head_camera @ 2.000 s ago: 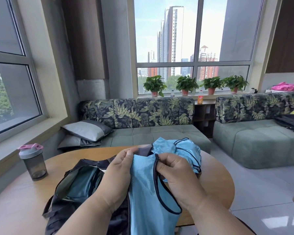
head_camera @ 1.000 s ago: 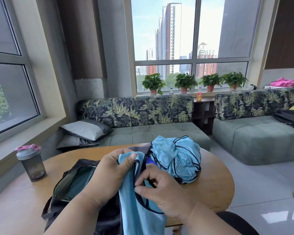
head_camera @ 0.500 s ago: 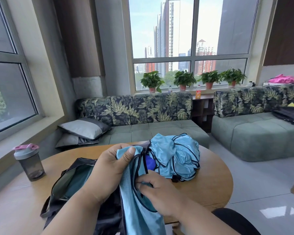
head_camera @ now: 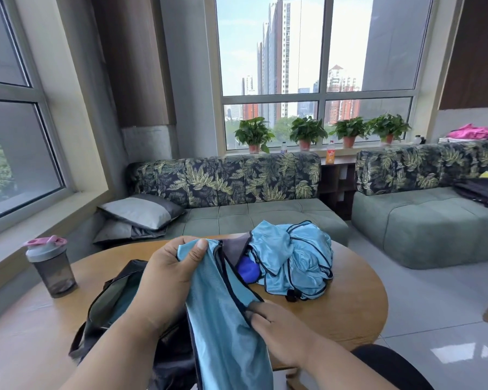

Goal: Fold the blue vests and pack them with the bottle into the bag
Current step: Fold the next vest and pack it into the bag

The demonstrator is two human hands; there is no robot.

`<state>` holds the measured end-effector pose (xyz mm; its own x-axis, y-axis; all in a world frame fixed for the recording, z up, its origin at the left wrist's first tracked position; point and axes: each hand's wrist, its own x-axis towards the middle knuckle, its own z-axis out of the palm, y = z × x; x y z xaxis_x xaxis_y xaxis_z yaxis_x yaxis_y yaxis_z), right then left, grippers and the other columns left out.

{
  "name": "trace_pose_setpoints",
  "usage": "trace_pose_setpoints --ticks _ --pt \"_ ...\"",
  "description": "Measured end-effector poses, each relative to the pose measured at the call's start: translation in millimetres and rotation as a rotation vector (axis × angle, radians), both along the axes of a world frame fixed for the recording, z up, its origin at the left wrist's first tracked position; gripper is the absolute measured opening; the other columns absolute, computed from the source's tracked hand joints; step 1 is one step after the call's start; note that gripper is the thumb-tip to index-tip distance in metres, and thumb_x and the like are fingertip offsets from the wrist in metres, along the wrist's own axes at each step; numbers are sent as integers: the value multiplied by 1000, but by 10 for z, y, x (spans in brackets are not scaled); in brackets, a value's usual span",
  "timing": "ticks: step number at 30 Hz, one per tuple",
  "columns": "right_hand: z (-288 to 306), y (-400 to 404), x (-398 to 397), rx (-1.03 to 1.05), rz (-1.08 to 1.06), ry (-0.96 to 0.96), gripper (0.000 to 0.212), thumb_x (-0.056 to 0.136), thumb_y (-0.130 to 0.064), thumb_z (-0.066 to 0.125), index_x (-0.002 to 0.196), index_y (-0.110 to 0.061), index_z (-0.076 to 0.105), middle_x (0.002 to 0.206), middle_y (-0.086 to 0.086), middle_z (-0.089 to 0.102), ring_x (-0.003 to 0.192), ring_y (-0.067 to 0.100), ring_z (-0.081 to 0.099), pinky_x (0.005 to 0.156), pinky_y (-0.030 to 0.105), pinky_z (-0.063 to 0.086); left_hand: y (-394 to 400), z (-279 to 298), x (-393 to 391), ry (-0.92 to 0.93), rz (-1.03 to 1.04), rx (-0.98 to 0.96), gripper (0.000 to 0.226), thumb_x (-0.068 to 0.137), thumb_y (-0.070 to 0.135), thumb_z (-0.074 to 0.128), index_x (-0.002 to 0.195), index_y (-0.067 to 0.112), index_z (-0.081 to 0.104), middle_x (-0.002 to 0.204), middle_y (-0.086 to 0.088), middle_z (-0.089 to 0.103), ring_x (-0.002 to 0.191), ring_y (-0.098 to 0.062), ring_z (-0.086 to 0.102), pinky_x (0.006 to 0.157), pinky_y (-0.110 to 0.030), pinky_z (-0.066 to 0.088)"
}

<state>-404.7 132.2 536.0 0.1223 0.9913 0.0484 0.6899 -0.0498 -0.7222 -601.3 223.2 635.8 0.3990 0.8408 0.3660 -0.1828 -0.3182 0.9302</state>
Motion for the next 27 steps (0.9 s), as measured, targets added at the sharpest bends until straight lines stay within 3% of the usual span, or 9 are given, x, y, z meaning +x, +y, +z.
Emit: trace_pose_setpoints --ticks 2,6,10,15,18,20,23,27 --pt "22 -54 37 122 1 -31 32 102 -49 46 94 -22 60 99 -6 56 99 8 55 97 39 46 27 51 -64 -41 92 -16 22 101 30 68 94 11 76 85 -8 78 71 -16 70 63 -27 58" --pt "105 -108 65 352 0 -97 17 96 -39 59 89 -26 52 98 -10 47 92 10 53 86 26 45 180 60 -195 -2 233 35 18 101 38 69 92 27 80 87 -5 80 76 -17 72 79 -47 60" --pt "204 -69 114 477 -62 -87 21 91 -24 65 83 -20 47 89 -6 45 79 10 44 72 21 36 284 42 -272 61 309 35 17 98 44 71 93 30 79 87 -3 80 83 -27 75 87 -56 61" --pt "241 -79 170 410 -90 -135 24 90 -32 64 79 -22 45 79 -6 46 72 10 44 67 24 36 330 -6 -310 171 365 52 26 101 44 68 92 21 77 84 -3 79 88 -32 75 76 -41 59" --pt "228 -81 173 298 -116 -533 33 88 -52 52 80 -20 45 81 -5 52 80 11 52 69 33 41 361 -50 -322 209 375 45 27 99 46 69 90 21 75 84 -10 77 87 -37 73 80 -53 60" --pt "255 -66 158 204 -126 -684 36 89 -55 48 81 -20 47 84 -5 56 86 18 58 71 37 43 384 -84 -315 251 381 53 29 99 48 69 91 20 74 83 -10 77 84 -37 73 79 -54 59" --pt "307 -60 132 177 -121 -701 32 92 -53 48 84 -23 47 85 -6 56 91 22 61 70 37 40 378 -95 -284 254 391 60 30 99 46 69 89 19 74 79 -7 76 82 -36 72 72 -45 58" --pt "337 -131 157 352 -99 -554 23 95 -47 52 91 -28 39 83 -12 47 78 12 48 67 34 33 423 -73 -352 227 462 77 29 99 48 67 89 22 74 80 -4 76 84 -31 71 77 -46 57"
